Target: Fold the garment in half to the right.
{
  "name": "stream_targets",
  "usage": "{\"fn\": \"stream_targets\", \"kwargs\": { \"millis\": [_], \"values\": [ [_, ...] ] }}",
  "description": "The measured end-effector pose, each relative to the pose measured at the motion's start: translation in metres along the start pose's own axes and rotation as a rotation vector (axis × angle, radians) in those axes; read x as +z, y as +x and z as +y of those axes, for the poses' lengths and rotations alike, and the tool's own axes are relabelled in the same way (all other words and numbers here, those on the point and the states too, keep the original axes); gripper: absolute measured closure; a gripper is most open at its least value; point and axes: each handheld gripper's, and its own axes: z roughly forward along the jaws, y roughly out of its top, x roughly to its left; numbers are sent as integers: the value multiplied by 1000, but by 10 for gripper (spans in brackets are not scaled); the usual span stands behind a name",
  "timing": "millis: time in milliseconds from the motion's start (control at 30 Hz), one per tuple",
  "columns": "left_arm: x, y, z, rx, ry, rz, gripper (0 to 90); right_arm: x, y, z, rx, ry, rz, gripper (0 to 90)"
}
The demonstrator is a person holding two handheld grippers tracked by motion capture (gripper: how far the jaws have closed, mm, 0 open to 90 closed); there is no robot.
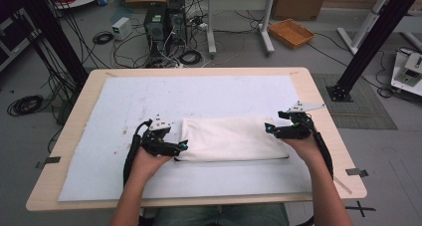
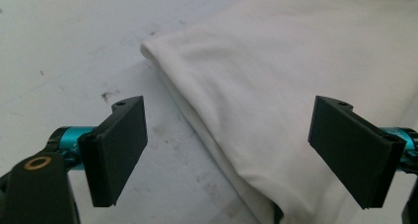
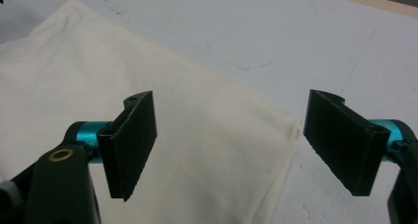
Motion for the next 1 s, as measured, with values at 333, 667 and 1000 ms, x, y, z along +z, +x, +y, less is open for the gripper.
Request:
{"fn": "stream_targets", "kwargs": {
  "millis": [333,667,1000],
  "values": [
    [2,-7,-27,-10,76,17,181,9,4,7,-16,15,12,207],
    [0,-17,-35,-28,60,-28,313,13,4,10,-17,18,21,208],
    [-3,-31,-38,39,56,-23,540,17,12,24,-53,35,22,208]
  ]
}}
